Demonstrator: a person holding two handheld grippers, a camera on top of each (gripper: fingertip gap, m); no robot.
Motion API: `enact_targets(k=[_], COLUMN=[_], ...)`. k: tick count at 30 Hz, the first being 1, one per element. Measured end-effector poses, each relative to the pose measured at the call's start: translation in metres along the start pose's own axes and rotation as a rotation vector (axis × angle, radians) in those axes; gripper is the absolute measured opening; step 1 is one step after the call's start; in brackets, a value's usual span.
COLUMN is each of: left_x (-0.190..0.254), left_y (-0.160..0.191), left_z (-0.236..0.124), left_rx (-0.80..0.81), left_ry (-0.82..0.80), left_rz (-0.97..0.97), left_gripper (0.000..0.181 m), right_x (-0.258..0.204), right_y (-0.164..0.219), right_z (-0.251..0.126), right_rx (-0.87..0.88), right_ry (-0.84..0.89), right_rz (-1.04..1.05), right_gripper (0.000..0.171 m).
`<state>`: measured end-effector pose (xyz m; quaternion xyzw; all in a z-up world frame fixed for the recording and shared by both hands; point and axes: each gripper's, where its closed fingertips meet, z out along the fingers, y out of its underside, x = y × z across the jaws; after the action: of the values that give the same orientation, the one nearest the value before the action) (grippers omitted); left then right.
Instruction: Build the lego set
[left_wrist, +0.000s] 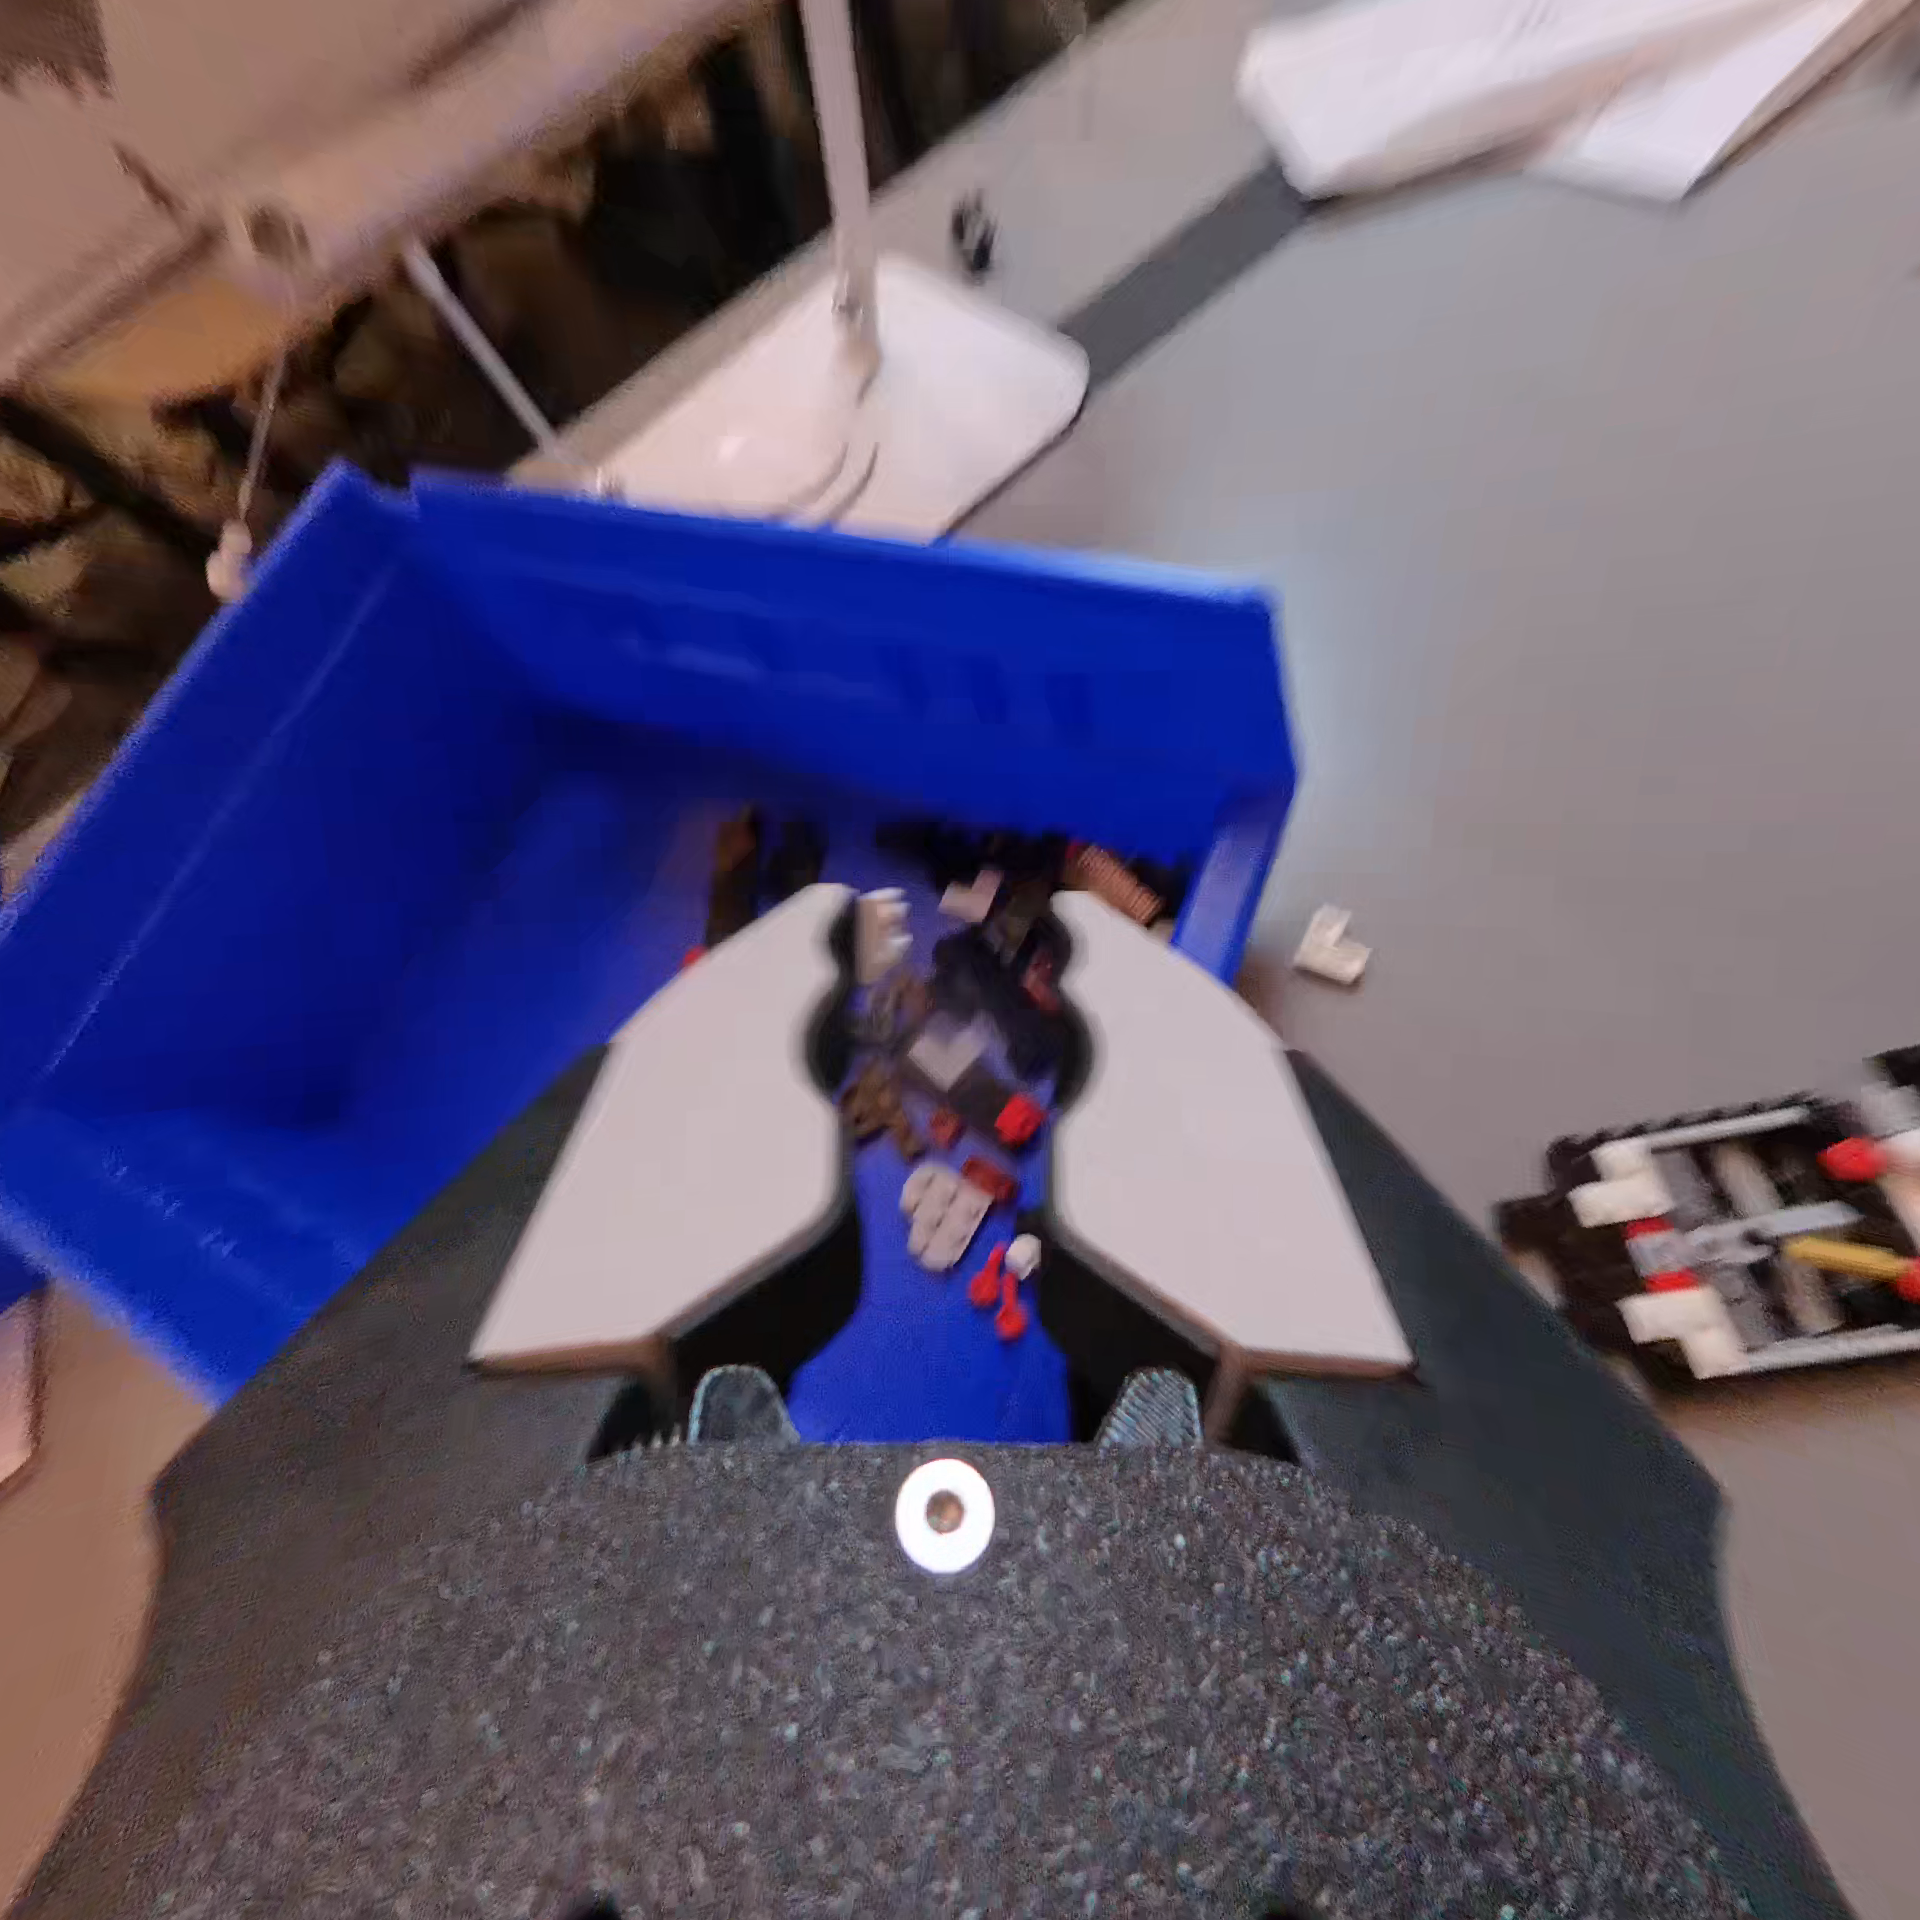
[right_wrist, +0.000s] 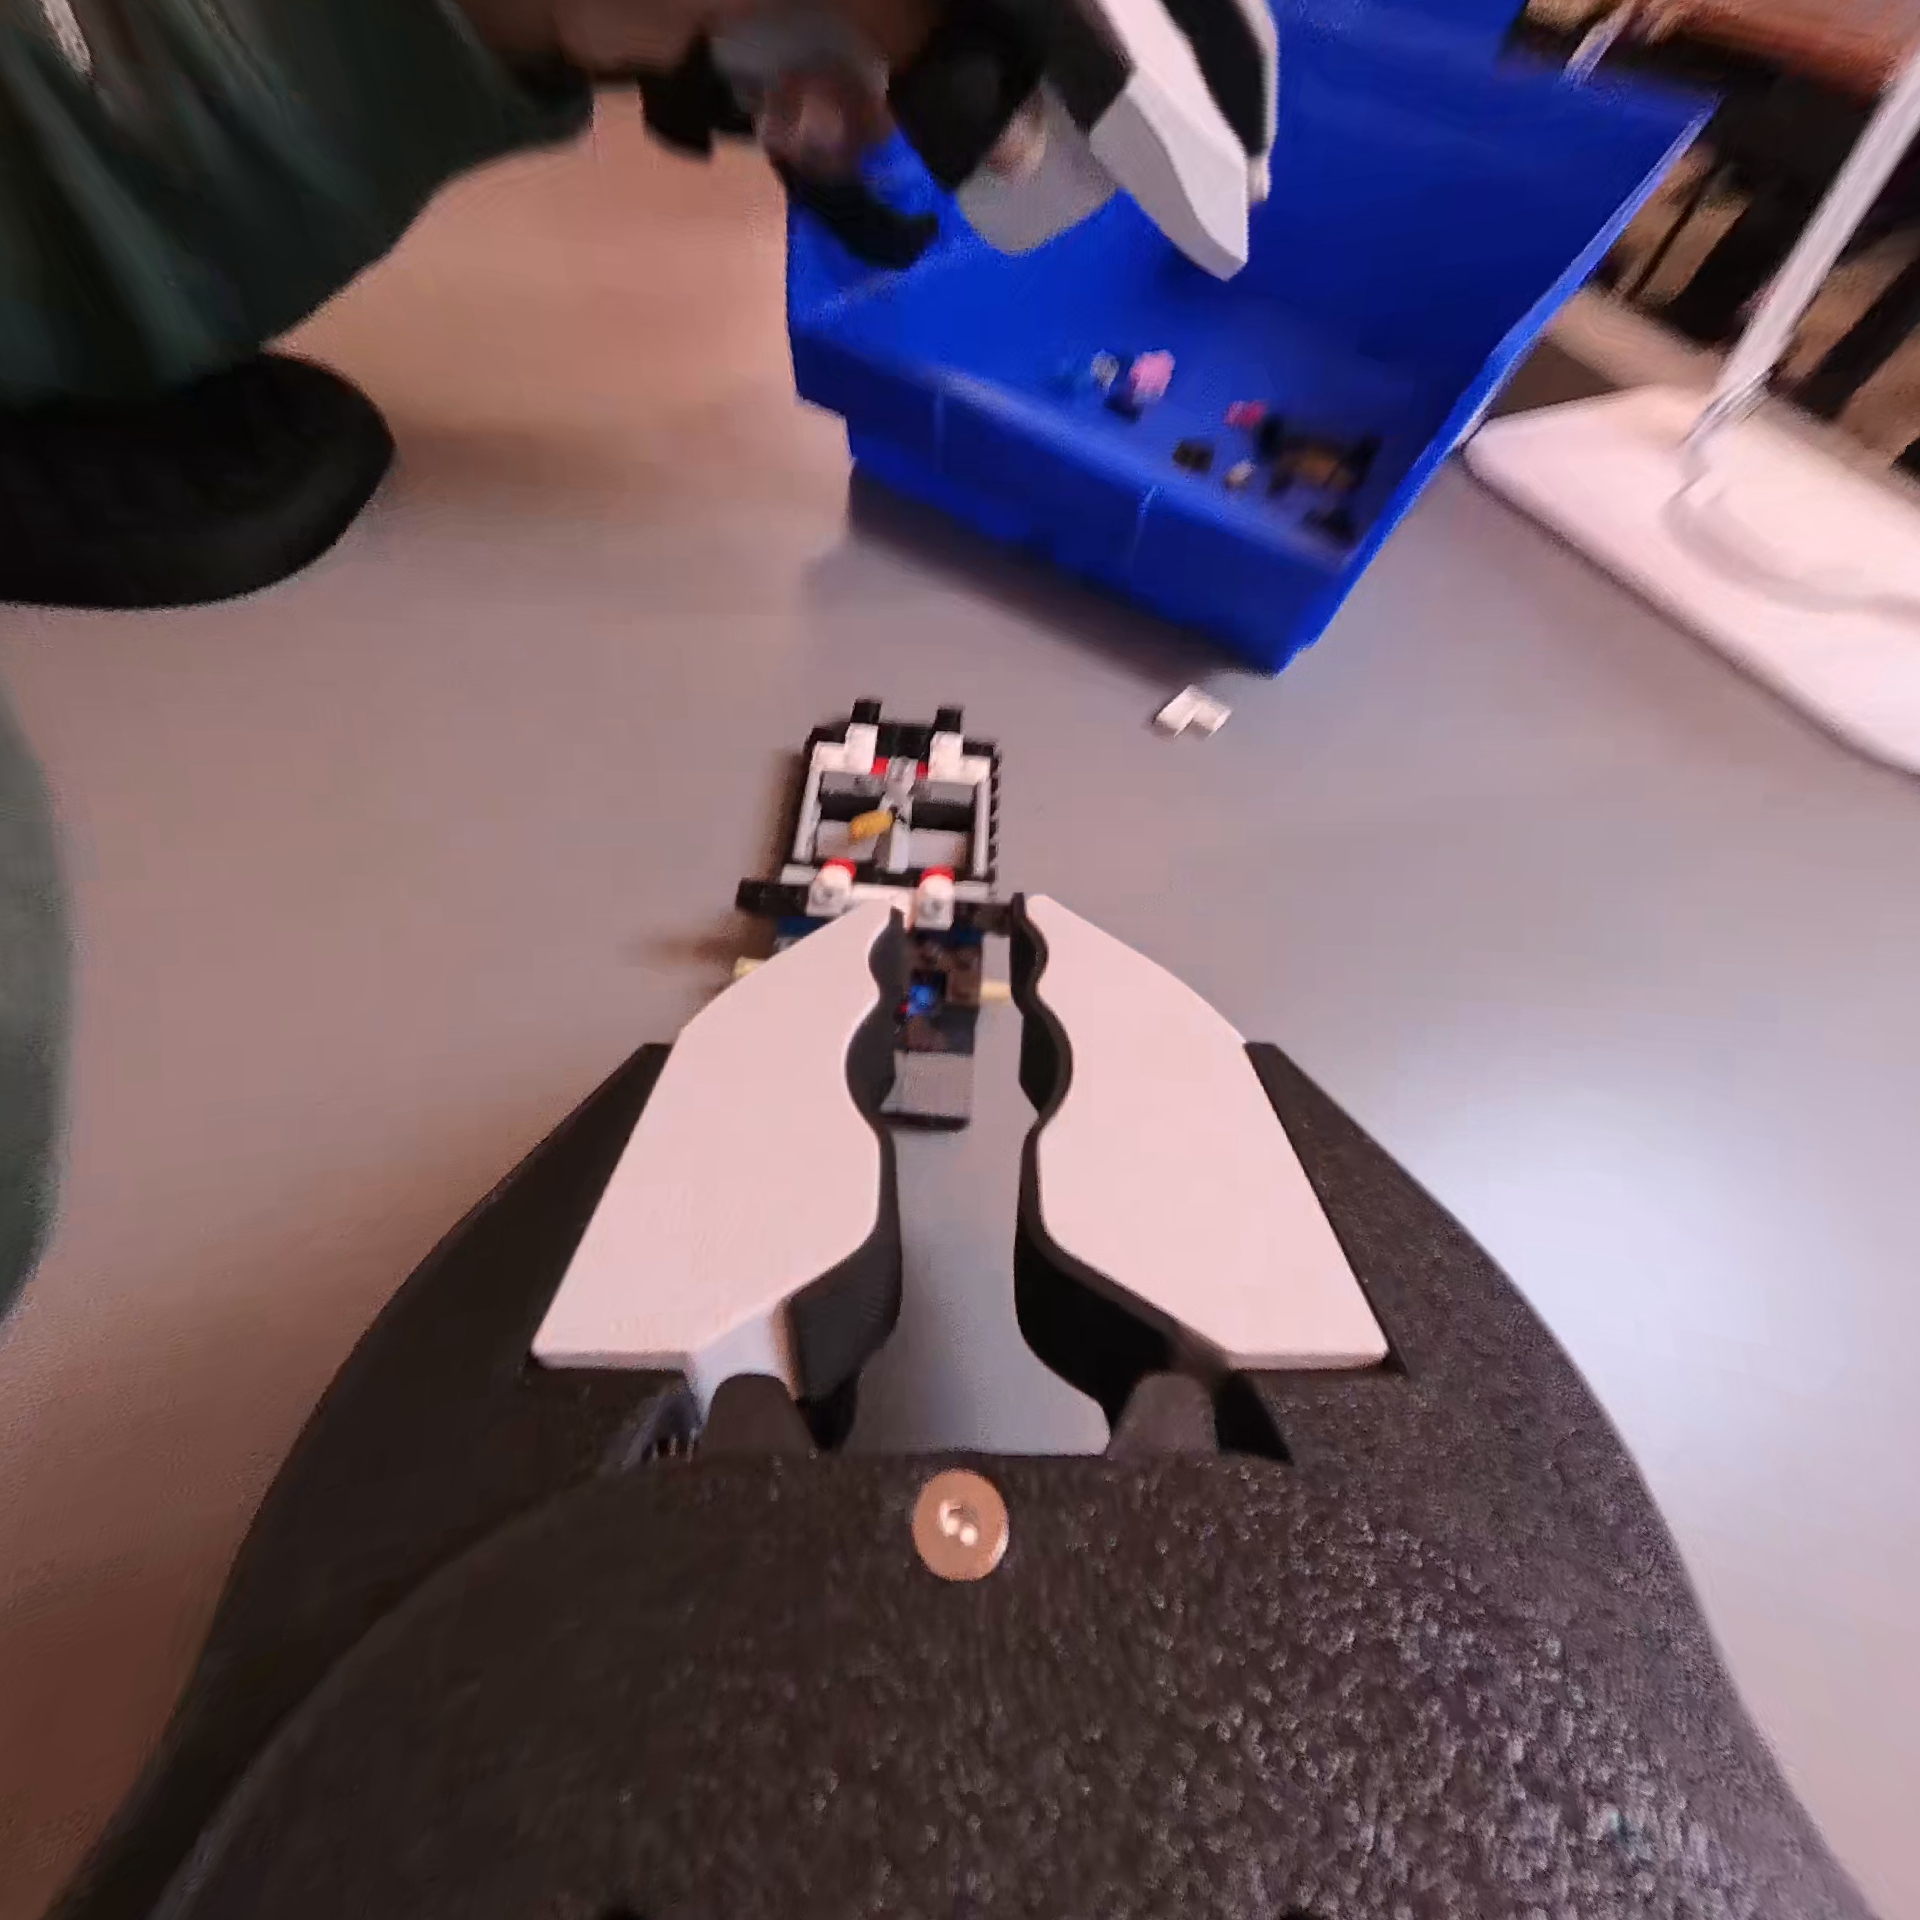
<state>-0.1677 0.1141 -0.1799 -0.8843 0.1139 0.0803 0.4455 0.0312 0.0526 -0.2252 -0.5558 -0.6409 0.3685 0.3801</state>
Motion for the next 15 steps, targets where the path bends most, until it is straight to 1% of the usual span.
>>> enact_targets(k=[1, 3, 7, 10, 13, 15], left_x=[-0.003, -0.001, 0.003, 0.009, 0.035, 0.068], left_y=[0.012, 0.025, 0.022, 0.015, 0.007, 0.006], left_z=[0.004, 0.009, 0.008, 0.002, -0.009, -0.022], left_rx=[-0.075, -0.152, -0.140, -0.098, -0.048, -0.007], left_ry=[-0.010, -0.001, -0.012, 0.001, 0.113, 0.277], left_rz=[0.018, 0.052, 0.125, 0.175, 0.225, 0.270], left_gripper=[0.052, 0.062, 0.065, 0.066, 0.065, 0.063], right_x=[-0.003, -0.006, -0.008, -0.007, -0.006, -0.005], right_y=[0.007, 0.015, 0.020, 0.019, 0.026, 0.027], right_z=[0.003, 0.008, 0.014, 0.021, 0.028, 0.029], right_rx=[-0.038, -0.086, -0.126, -0.146, -0.209, -0.228], right_ry=[-0.029, -0.049, -0.053, -0.055, -0.039, -0.031], right_rz=[0.025, 0.050, 0.093, 0.146, 0.155, 0.151], right_gripper=[0.020, 0.020, 0.025, 0.031, 0.031, 0.028])
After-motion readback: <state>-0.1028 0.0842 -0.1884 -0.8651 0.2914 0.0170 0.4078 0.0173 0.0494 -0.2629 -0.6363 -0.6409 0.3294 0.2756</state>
